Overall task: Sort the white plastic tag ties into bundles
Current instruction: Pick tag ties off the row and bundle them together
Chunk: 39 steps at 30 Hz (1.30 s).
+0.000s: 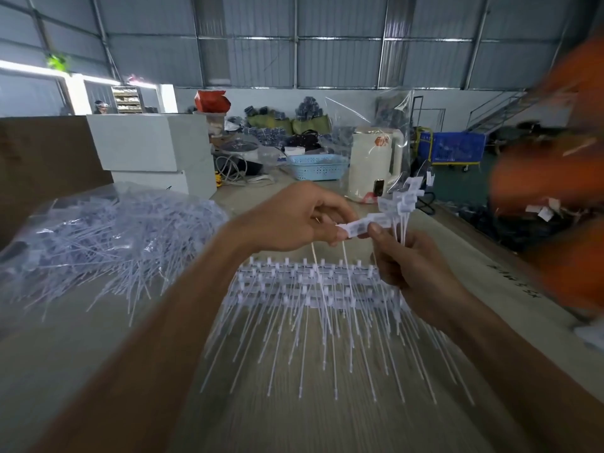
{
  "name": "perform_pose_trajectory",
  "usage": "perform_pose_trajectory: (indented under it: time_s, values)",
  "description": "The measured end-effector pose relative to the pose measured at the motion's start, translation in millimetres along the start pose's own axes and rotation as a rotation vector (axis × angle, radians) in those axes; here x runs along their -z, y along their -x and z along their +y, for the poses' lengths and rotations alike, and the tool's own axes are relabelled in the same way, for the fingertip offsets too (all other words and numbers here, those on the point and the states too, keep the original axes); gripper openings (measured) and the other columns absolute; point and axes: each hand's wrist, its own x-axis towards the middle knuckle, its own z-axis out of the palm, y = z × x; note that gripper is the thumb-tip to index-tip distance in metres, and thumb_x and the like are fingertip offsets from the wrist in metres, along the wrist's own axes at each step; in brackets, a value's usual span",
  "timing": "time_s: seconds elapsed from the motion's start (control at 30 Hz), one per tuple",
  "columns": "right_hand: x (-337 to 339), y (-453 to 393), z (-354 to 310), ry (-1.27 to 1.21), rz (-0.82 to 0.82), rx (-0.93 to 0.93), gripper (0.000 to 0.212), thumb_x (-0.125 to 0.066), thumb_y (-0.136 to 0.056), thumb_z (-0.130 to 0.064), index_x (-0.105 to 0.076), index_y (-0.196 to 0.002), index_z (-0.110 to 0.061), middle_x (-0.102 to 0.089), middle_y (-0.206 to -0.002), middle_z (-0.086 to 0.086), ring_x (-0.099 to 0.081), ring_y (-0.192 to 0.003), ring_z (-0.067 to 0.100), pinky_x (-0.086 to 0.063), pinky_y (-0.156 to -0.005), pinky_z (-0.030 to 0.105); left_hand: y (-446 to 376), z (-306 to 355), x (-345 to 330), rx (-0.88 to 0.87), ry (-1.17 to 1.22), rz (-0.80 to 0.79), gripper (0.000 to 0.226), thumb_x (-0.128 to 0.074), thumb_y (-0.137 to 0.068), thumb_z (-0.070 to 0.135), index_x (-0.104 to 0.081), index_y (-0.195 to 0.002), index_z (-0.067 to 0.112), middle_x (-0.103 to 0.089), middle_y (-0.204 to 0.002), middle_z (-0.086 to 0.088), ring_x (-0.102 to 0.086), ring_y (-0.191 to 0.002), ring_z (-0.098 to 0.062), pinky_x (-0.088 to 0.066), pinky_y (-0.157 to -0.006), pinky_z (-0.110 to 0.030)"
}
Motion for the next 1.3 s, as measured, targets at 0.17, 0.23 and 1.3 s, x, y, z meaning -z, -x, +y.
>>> perform_pose_trajectory:
  time_s: [0.17, 0.23, 1.3]
  values:
    - [5.6, -0.1, 0.0, -0.136, -0.041, -0.068, 0.015, -0.072, -0.080, -0.035, -0.077, -0.081, -0.021, -0.024, -0.053, -0.006, -0.012, -0.053, 0.016, -0.014, -0.047, 0.029, 0.8, -4.5, 1.4, 0.038, 0.079, -0.007, 0.014, -0.071, -0.089, 0.006, -0.065, -0.102, 0.010, -0.077, -0.085, 0.000, -0.074, -0.080, -0.017, -0.057, -0.083, -0.034]
    - [6.4, -0.7, -0.1, -0.154, -0.054, -0.063, 0.012, -0.070, -0.083, -0.033, -0.076, -0.079, -0.023, -0.024, -0.055, -0.005, -0.011, -0.055, 0.018, -0.015, -0.047, 0.029, 0.5, -5.2, 0.1, 0.038, 0.074, -0.005, 0.012, -0.071, -0.090, 0.007, -0.064, -0.100, 0.011, -0.076, -0.083, -0.002, -0.074, -0.079, -0.017, -0.057, -0.087, -0.039]
    - [-3.1, 1.3, -6.8, -0.153, 0.109, 0.024, 0.051, -0.073, -0.078, -0.048, -0.051, -0.070, -0.003, -0.024, -0.059, -0.002, -0.015, -0.051, 0.016, -0.018, -0.045, 0.026, -17.4, 3.2, -27.4, 0.082, -0.163, 0.369, 0.038, -0.056, -0.099, 0.039, -0.047, -0.063, 0.029, -0.055, -0.062, 0.000, -0.061, -0.065, -0.027, -0.055, -0.075, -0.051]
